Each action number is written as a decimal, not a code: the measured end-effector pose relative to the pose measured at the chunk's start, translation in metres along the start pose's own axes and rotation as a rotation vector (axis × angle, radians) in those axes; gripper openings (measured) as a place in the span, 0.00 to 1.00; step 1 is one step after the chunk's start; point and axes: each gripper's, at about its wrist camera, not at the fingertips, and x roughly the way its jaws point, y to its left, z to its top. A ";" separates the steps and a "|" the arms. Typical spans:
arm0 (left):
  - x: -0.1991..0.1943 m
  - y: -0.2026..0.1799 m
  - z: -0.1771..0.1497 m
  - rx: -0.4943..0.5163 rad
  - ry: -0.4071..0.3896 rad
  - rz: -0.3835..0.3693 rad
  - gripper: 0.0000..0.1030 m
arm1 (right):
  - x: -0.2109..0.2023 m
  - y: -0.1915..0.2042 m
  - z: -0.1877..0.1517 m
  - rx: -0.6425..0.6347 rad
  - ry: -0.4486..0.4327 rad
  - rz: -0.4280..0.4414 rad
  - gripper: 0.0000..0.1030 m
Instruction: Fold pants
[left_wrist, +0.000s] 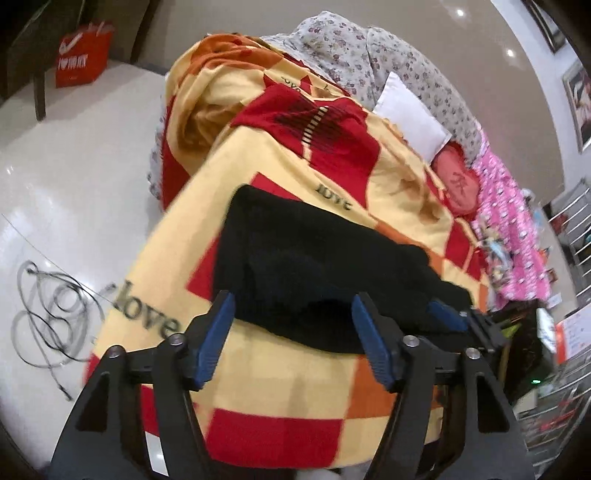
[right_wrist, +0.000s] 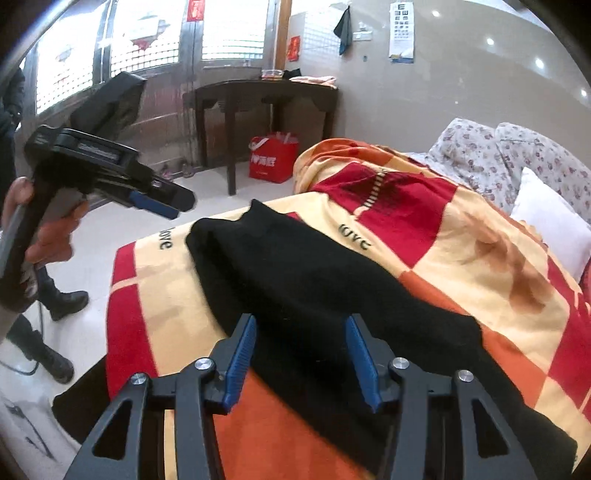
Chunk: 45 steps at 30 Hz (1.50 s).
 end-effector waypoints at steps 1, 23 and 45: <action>0.001 -0.001 -0.002 -0.020 0.010 -0.018 0.67 | 0.000 -0.002 0.000 0.006 -0.004 -0.007 0.48; 0.052 -0.043 0.003 -0.069 -0.036 0.046 0.37 | 0.024 -0.013 -0.015 0.020 0.039 -0.017 0.08; 0.030 -0.018 -0.012 0.052 -0.064 0.221 0.16 | 0.002 -0.020 -0.012 0.244 0.058 0.165 0.21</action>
